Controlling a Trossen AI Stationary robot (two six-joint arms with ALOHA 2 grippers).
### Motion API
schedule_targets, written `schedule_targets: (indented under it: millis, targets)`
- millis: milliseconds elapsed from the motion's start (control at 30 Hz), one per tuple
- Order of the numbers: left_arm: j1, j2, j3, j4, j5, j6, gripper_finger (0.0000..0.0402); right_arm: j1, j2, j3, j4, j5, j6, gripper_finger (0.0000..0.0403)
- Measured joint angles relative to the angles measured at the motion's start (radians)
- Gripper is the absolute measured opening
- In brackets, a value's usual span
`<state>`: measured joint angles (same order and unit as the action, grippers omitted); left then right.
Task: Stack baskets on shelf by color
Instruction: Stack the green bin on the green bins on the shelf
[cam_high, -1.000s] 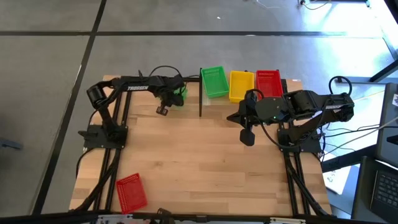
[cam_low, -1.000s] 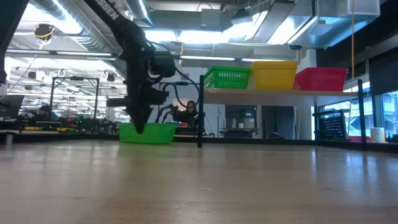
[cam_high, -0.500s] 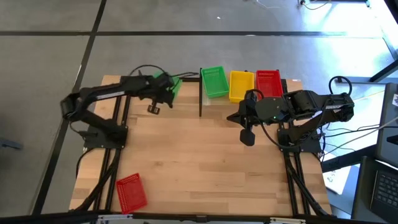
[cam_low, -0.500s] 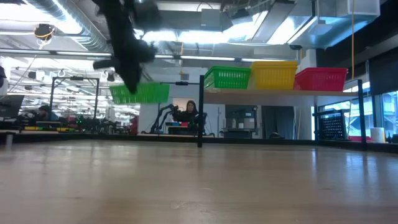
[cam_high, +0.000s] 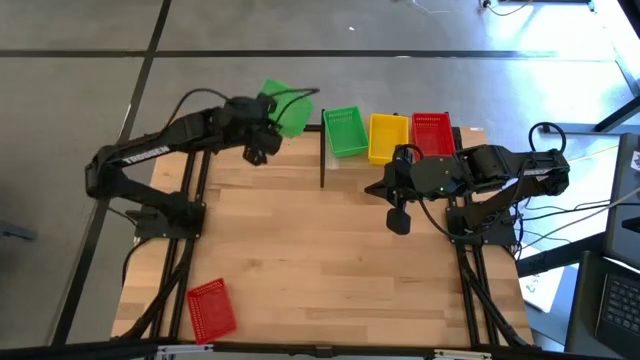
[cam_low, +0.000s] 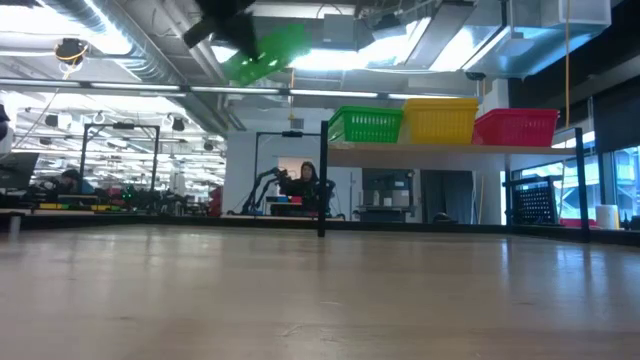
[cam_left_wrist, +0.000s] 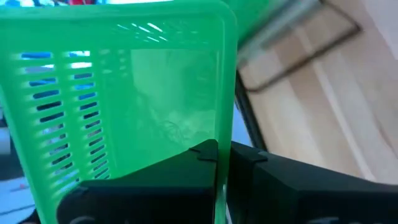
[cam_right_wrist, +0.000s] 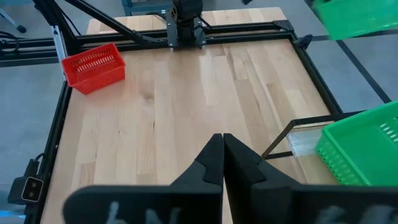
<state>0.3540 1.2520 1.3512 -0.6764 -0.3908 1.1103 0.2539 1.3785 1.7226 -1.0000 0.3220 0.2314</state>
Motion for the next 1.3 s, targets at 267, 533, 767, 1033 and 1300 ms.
schedule_targets:
  millis: [267,533,767,1033,1300]
  targets:
    - [-0.002,0.195,0.337,-0.01,0.178,0.171,0.0,0.0,-0.024,0.0,0.0,0.084,0.038,0.0]
    - [-0.027,0.41,0.505,-0.042,0.218,0.364,0.0,0.0,-0.094,0.0,0.003,0.141,0.053,0.0]
    - [-0.036,0.507,0.506,-0.049,0.229,0.441,0.0,0.0,-0.117,0.0,-0.007,0.14,0.035,0.0]
    - [0.003,0.546,0.504,-0.104,0.224,0.528,0.0,0.0,-0.118,0.0,-0.016,0.138,-0.005,0.0]
    - [0.038,0.543,0.475,-0.094,0.227,0.607,0.0,0.0,-0.118,0.0,-0.016,0.138,-0.012,0.0]
